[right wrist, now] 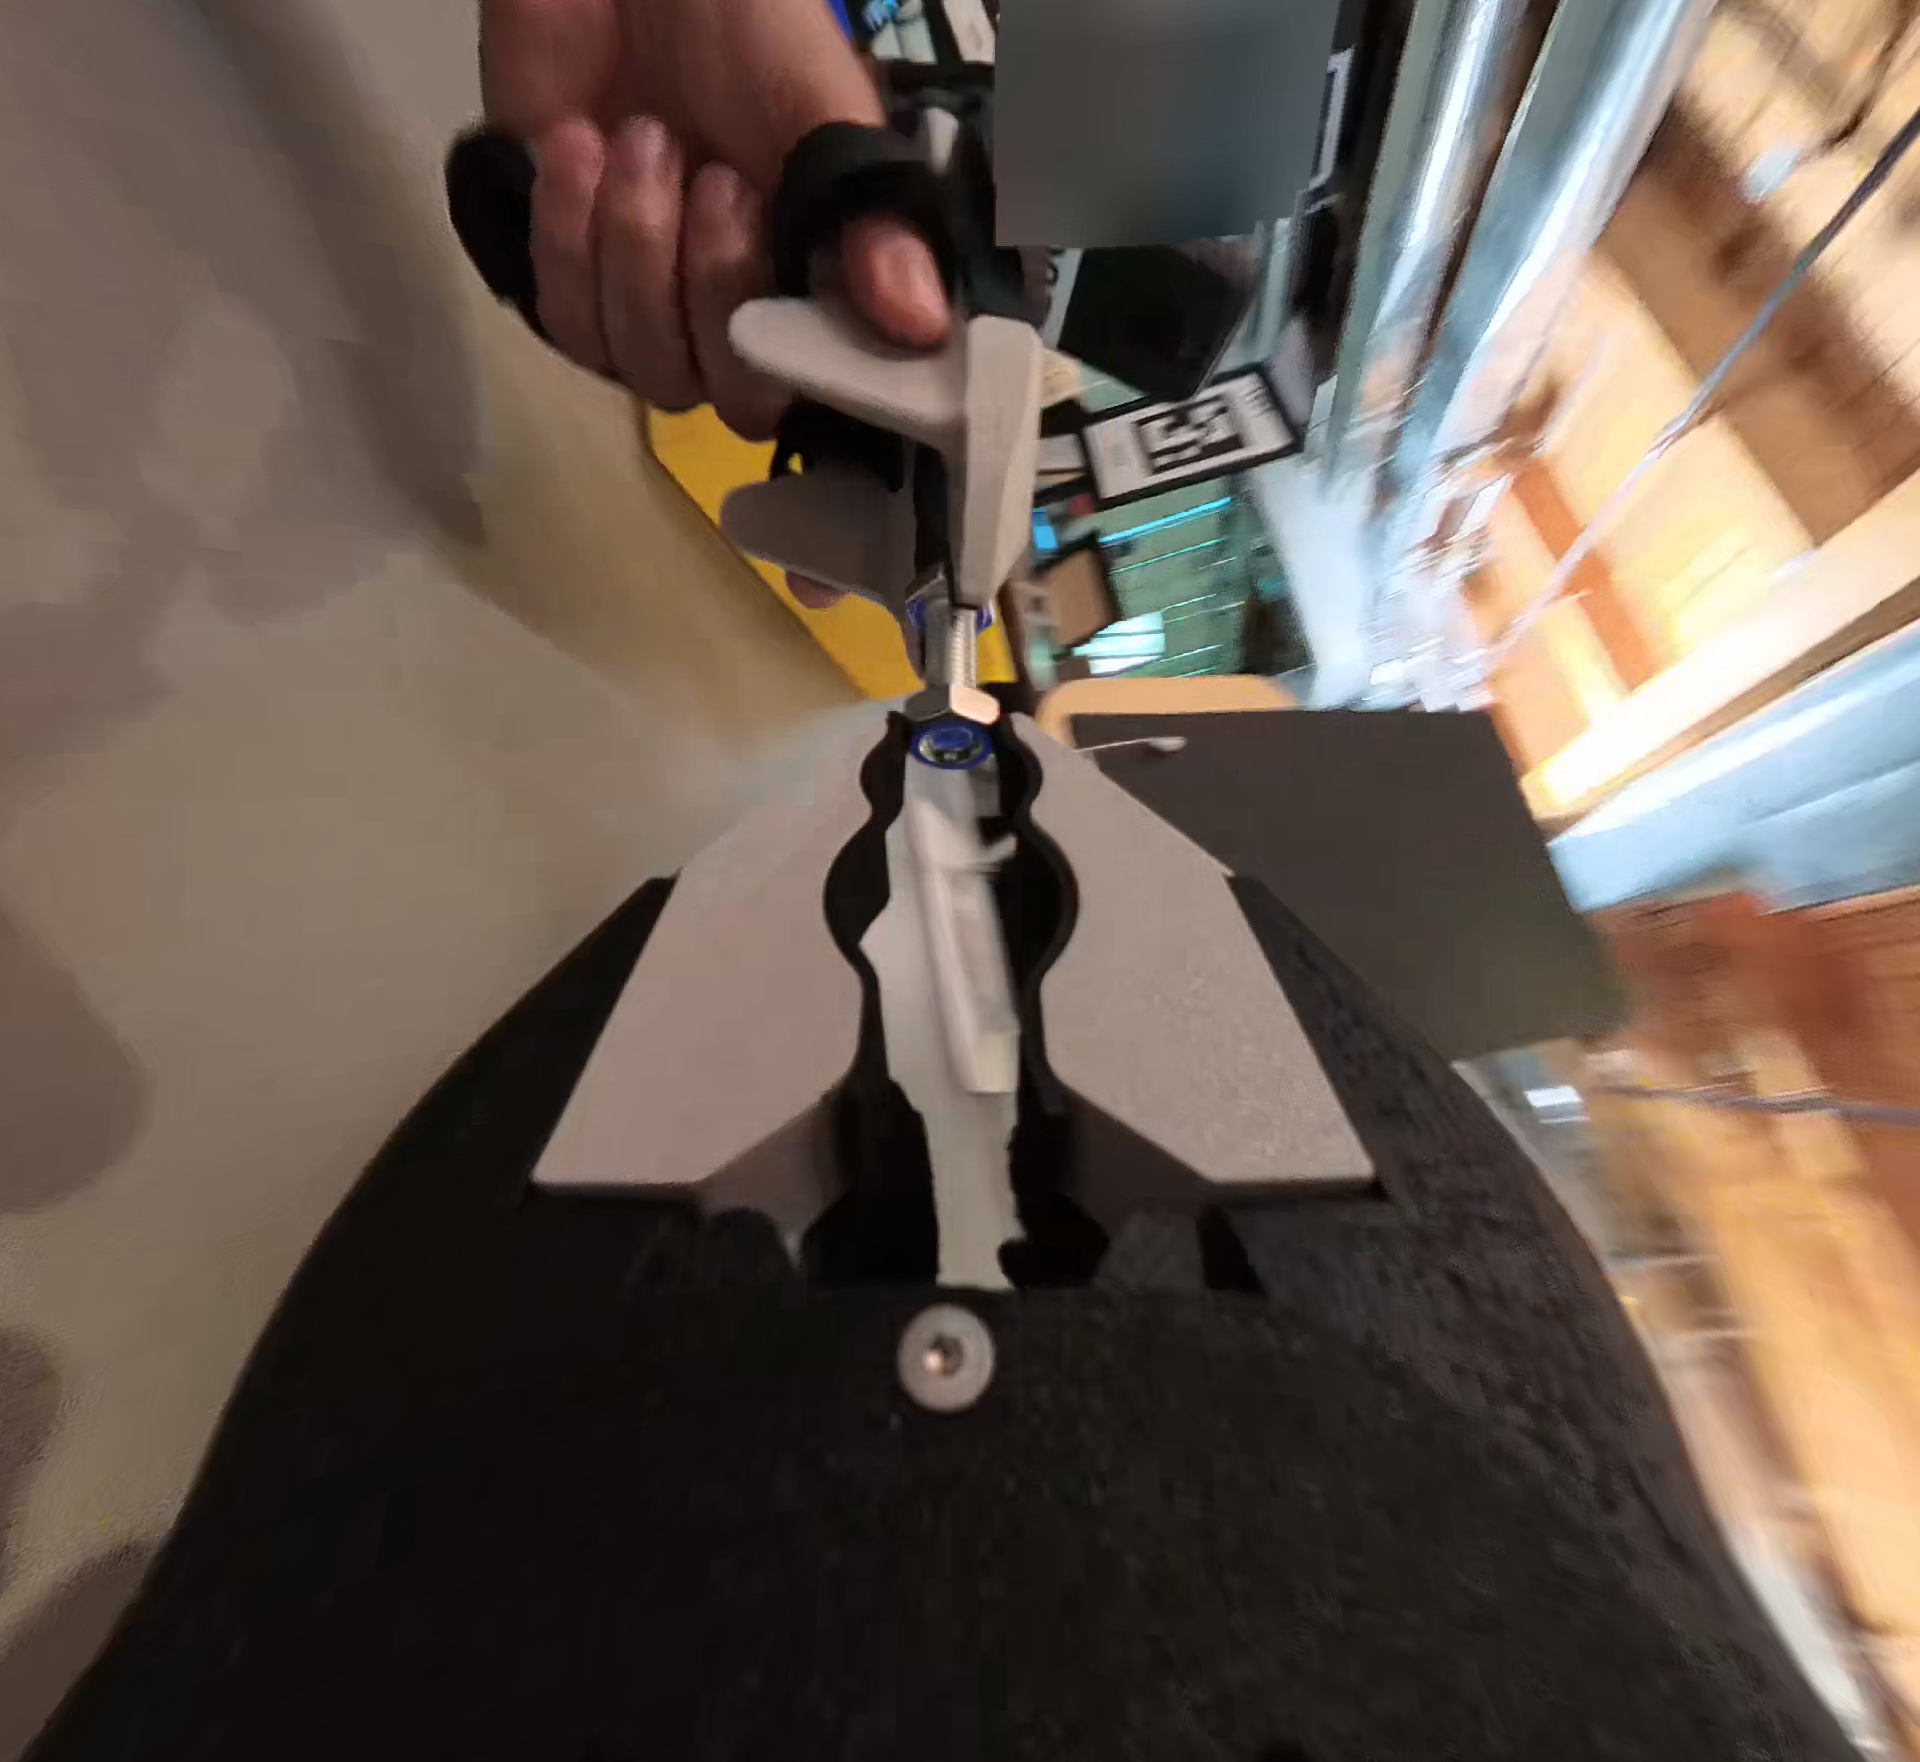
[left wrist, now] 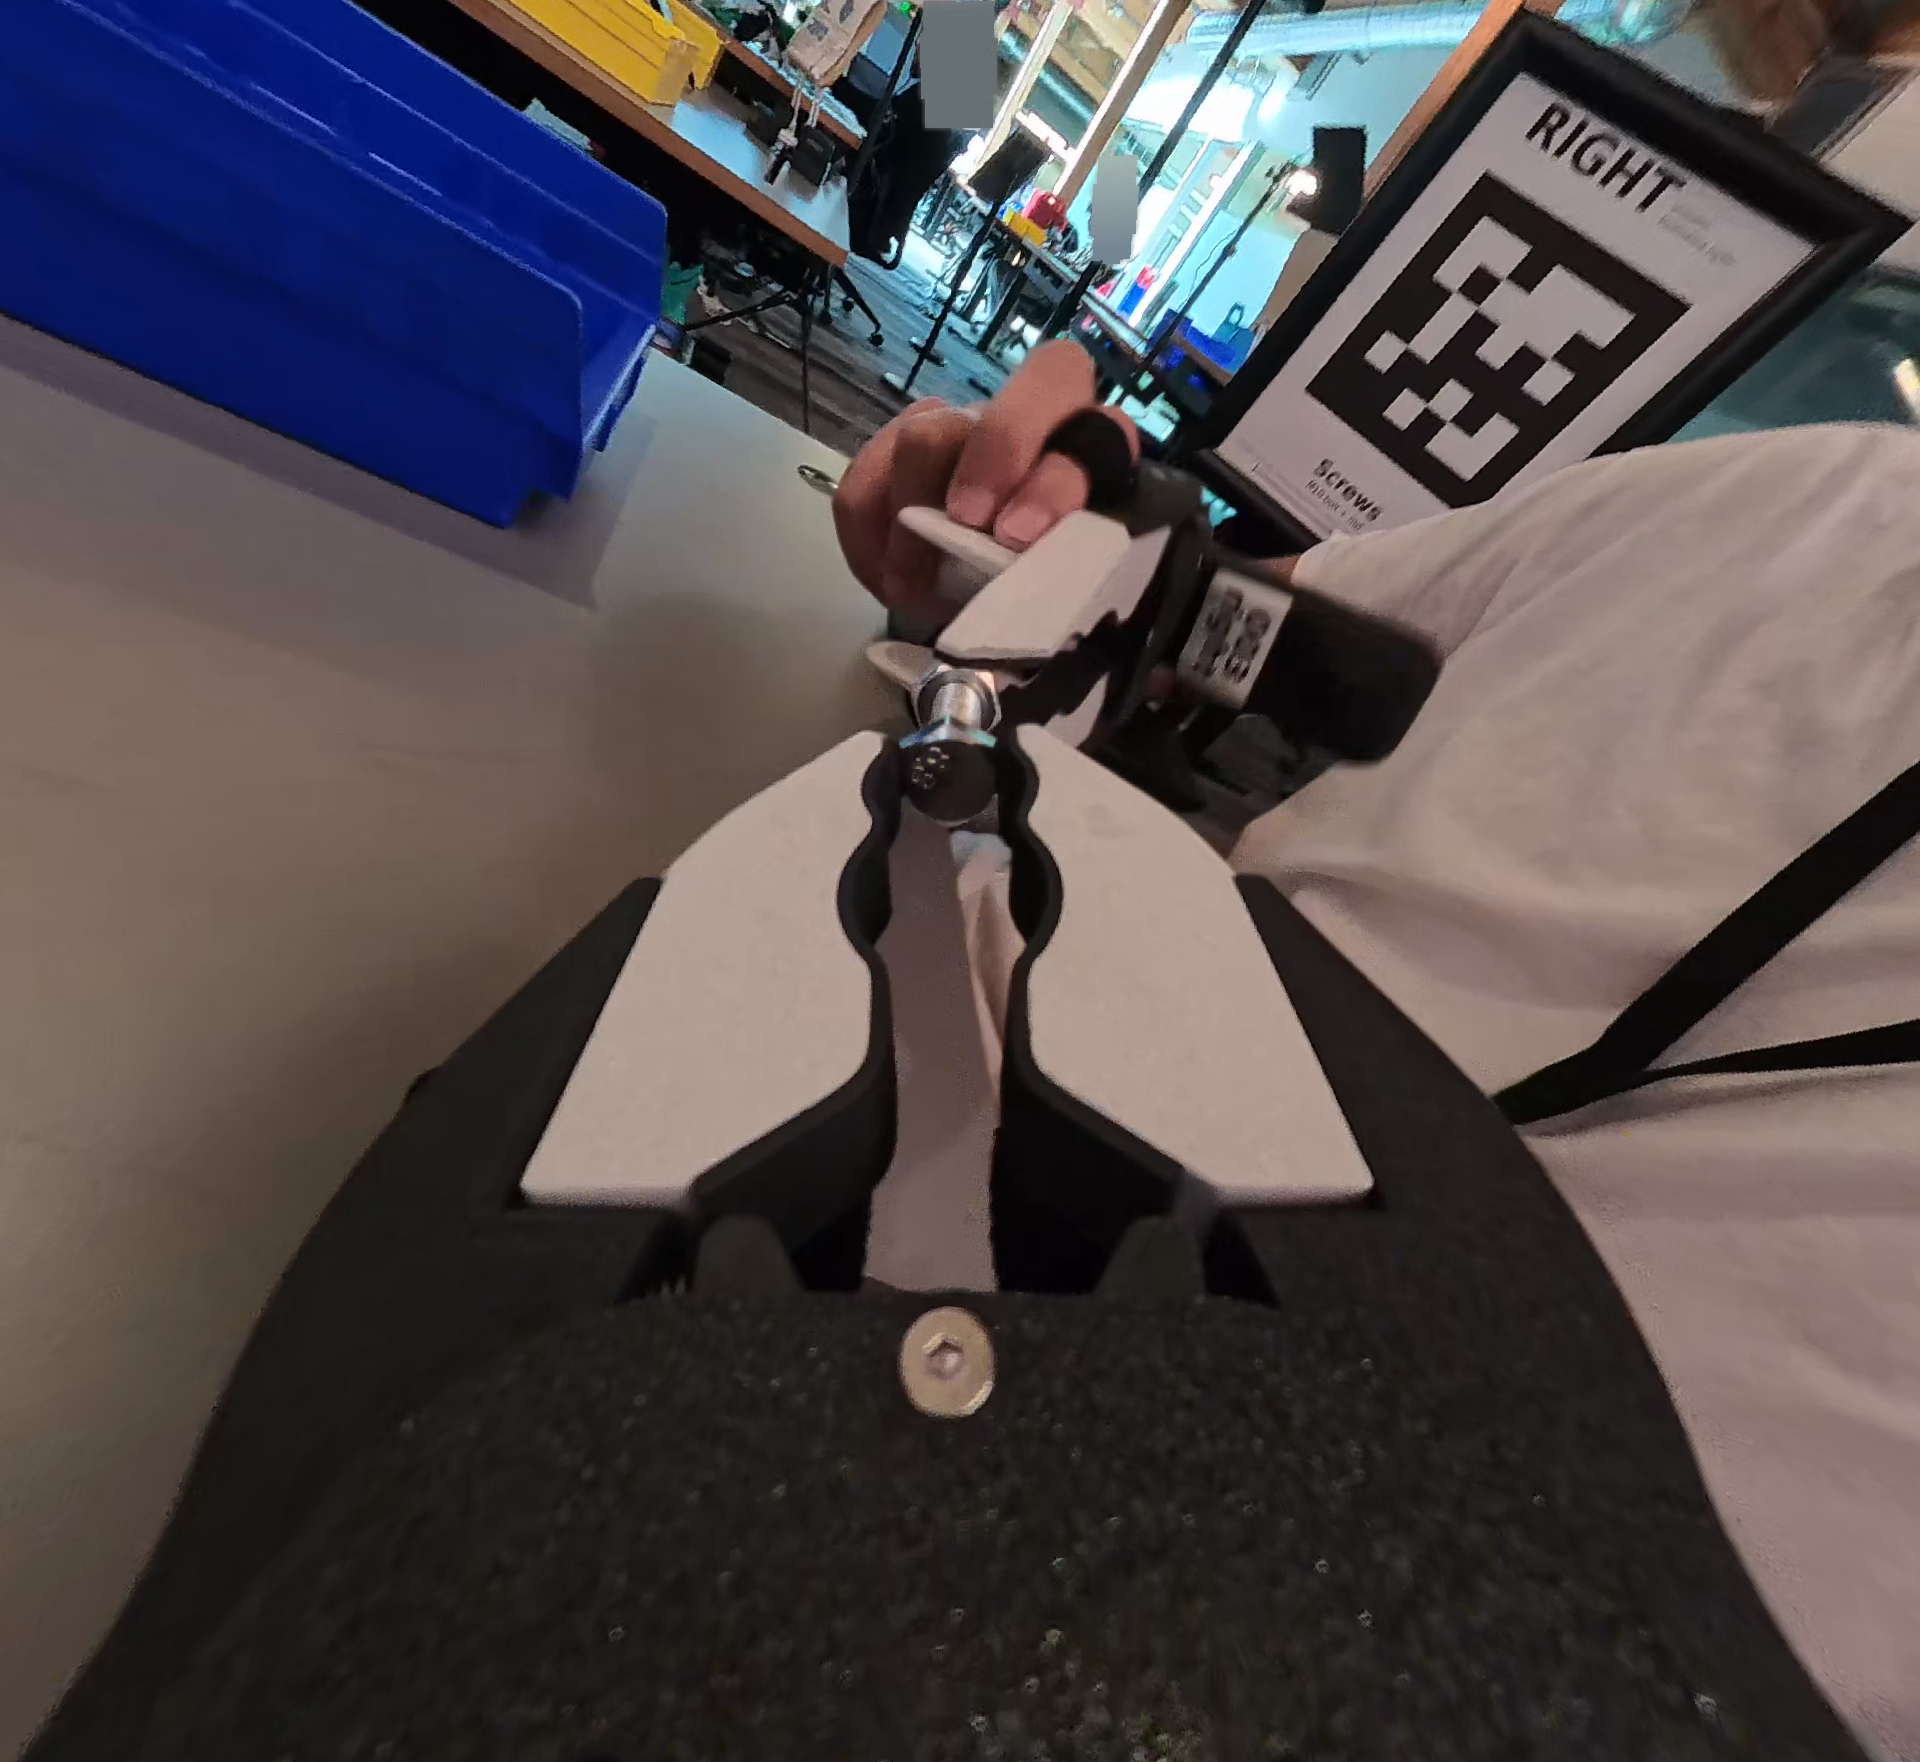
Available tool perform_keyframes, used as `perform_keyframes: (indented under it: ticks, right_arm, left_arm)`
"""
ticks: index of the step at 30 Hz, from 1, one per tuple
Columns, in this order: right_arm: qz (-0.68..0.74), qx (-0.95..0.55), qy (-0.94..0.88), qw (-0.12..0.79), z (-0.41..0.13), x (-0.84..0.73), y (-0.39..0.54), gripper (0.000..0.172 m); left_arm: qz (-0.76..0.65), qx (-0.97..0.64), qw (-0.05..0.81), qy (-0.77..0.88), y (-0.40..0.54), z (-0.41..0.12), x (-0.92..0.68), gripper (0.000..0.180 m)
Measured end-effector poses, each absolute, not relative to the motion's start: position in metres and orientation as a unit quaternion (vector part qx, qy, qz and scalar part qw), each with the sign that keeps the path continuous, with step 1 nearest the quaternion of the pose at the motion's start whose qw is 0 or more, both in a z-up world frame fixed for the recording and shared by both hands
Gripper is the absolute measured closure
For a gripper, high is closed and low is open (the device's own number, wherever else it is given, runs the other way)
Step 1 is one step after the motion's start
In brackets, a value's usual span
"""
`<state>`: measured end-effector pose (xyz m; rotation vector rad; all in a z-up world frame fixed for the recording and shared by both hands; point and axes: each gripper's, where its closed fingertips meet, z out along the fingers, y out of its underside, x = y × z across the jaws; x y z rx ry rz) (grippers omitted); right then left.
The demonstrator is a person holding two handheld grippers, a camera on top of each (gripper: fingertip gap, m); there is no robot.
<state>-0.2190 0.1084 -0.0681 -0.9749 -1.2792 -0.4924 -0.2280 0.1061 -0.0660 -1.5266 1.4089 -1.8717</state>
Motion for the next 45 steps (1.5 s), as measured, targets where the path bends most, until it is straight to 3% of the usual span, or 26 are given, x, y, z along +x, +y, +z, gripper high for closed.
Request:
perform_keyframes:
  ticks: [3,6,10,13,16,19,24,27,29,33,36,38,42,45]
  right_arm:
    - [-0.014,-0.56,-0.499,0.662,-0.07,-0.222,0.109,0.155]
    - [0.27,-0.671,-0.37,0.583,-0.077,-0.228,0.108,0.155]
    - [0.599,-0.676,-0.157,0.399,-0.075,-0.229,0.107,0.155]
    - [0.709,-0.63,-0.064,0.31,-0.072,-0.228,0.107,0.154]
    - [0.662,-0.645,-0.108,0.366,-0.069,-0.228,0.106,0.152]
    - [0.544,-0.67,-0.196,0.466,-0.068,-0.223,0.107,0.128]
    - [0.097,-0.624,-0.436,0.641,-0.077,-0.207,0.111,0.121]
    - [-0.191,-0.475,-0.544,0.665,-0.071,-0.206,0.107,0.122]
    - [-0.294,-0.386,-0.571,0.662,-0.068,-0.212,0.103,0.131]
    - [-0.305,-0.367,-0.576,0.664,-0.068,-0.218,0.101,0.136]
    - [-0.319,-0.344,-0.583,0.664,-0.066,-0.22,0.097,0.155]
    - [-0.302,-0.367,-0.578,0.663,-0.067,-0.217,0.1,0.155]
    - [-0.143,-0.477,-0.547,0.673,-0.068,-0.218,0.101,0.155]
    - [0.087,-0.589,-0.457,0.66,-0.065,-0.221,0.101,0.155]
  left_arm:
    - [-0.638,-0.526,0.209,0.522,0.107,-0.065,-0.23,0.163]
    - [-0.601,-0.514,0.254,0.556,0.109,-0.066,-0.232,0.163]
    - [-0.57,-0.505,0.295,0.577,0.111,-0.066,-0.231,0.163]
    - [-0.56,-0.501,0.314,0.58,0.113,-0.064,-0.23,0.163]
    - [-0.578,-0.502,0.303,0.568,0.113,-0.061,-0.231,0.163]
    - [-0.615,-0.506,0.286,0.533,0.117,-0.053,-0.232,0.163]
    - [-0.674,-0.526,0.243,0.458,0.127,-0.044,-0.233,0.163]
    - [-0.688,-0.543,0.207,0.435,0.127,-0.05,-0.23,0.163]
    - [-0.693,-0.548,0.184,0.431,0.125,-0.054,-0.228,0.163]
    - [-0.697,-0.548,0.157,0.434,0.117,-0.06,-0.225,0.163]
    - [-0.696,-0.547,0.151,0.441,0.112,-0.061,-0.224,0.163]
    - [-0.69,-0.55,0.156,0.444,0.113,-0.062,-0.223,0.163]
    - [-0.675,-0.546,0.175,0.465,0.114,-0.065,-0.225,0.163]
    - [-0.661,-0.532,0.206,0.487,0.114,-0.06,-0.227,0.163]
